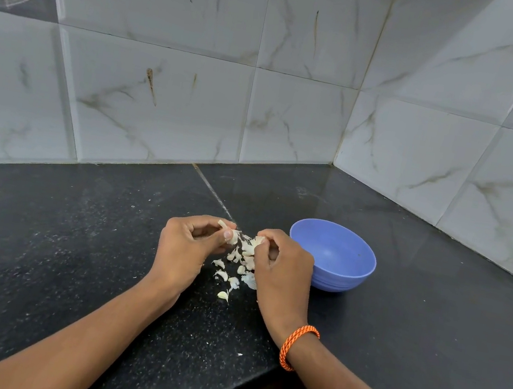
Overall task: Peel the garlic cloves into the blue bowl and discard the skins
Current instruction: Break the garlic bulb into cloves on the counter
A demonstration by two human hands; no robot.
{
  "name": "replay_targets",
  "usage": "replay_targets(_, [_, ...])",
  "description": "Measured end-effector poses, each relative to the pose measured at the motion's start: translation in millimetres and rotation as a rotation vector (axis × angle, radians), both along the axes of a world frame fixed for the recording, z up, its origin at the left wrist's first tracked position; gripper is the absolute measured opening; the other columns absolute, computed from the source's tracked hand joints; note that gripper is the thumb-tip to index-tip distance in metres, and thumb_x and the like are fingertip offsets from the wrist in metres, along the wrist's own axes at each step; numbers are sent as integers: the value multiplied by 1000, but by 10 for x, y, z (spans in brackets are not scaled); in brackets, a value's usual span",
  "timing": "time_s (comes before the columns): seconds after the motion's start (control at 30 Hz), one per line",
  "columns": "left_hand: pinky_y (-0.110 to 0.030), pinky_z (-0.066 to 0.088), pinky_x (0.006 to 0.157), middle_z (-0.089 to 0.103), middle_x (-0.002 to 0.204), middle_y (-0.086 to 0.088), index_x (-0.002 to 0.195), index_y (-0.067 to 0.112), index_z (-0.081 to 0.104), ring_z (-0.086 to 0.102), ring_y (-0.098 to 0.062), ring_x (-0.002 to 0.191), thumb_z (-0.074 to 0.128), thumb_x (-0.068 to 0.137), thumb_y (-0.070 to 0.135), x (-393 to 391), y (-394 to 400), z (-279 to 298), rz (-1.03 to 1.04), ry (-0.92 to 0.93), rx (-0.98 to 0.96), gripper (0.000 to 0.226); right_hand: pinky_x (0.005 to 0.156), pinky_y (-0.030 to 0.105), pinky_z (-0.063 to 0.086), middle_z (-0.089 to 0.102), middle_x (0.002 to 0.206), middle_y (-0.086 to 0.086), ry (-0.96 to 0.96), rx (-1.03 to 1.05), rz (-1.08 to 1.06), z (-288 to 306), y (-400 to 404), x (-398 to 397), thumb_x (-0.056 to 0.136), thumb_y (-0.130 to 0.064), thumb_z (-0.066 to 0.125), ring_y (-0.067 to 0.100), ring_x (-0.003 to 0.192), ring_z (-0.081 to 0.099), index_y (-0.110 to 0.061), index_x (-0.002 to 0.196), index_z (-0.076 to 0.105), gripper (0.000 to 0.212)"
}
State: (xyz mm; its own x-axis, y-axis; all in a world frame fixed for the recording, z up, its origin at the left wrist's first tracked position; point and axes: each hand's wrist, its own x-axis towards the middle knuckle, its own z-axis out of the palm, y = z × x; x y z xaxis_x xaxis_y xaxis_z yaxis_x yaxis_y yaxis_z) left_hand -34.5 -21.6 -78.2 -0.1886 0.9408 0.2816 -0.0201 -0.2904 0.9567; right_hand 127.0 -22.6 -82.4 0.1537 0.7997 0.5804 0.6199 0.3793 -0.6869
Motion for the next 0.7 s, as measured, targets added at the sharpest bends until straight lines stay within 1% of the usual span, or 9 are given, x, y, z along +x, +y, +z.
replay_targets(0.1, [-21,61,70,83,91,-11,104,9,81,82,-28,90,74,101,9,-17,16,-13,-47,-13,-1,7,69,35,54,69,78,-9,21,-11,-60,-3,-1,11,104,-18,57,10,76,65,-22,89,71,21])
replay_targets(0.2, [-35,66,83,83,94,-13,105,8,78,82,-29,91,70,104,9,-31,39,-26,-80,-7,15,8,72,35,55,69,83,-9,23,6,9,20,-15,2,104,-18,58,10,80,66,-23,92,72,19])
replay_targets(0.3, [-32,66,81,82,94,-12,104,9,77,81,-27,85,70,104,11,-30,32,-6,-84,-12,28,7,78,32,56,69,92,-11,-50,-2,117,25,-23,-28,103,-19,61,8,88,65,-25,103,73,13])
replay_targets(0.37, [-35,67,82,82,93,-12,104,10,77,81,-29,86,70,104,12,-31,28,0,-82,-4,33,7,82,29,57,71,97,-13,-101,-30,152,8,-6,-24,103,-23,65,6,93,65,-28,110,73,11])
replay_targets(0.47, [-41,67,84,81,93,-10,103,14,79,81,-32,86,71,104,12,-38,44,-12,-54,31,45,8,91,23,53,73,113,-13,-176,-85,143,-3,12,-4,101,-30,71,4,105,62,-31,122,73,21])
replay_targets(0.53, [-40,67,83,81,93,-7,102,15,81,81,-28,85,75,101,12,-46,49,-14,-39,93,65,7,96,23,51,71,120,-12,-166,-79,140,3,4,-5,100,-28,71,4,111,60,-30,129,71,29])
replay_targets(0.57, [-36,67,82,82,92,-4,102,16,82,81,-24,85,79,98,12,-49,47,-8,-31,136,76,7,96,26,52,69,119,-12,-135,-51,154,11,-3,-10,101,-25,70,5,110,60,-29,130,70,29])
replay_targets(0.63, [-27,66,79,83,89,2,102,17,84,81,-16,83,86,91,12,-47,37,12,-3,214,84,12,86,30,55,67,110,-14,-54,16,209,19,-11,-24,101,-21,68,9,102,63,-28,127,70,27])
replay_targets(0.7, [-23,64,76,83,87,7,101,19,85,81,-10,81,88,89,13,-42,29,28,21,286,91,14,77,27,55,66,103,-13,-11,45,261,33,-15,-34,102,-24,69,12,96,64,-28,123,71,22])
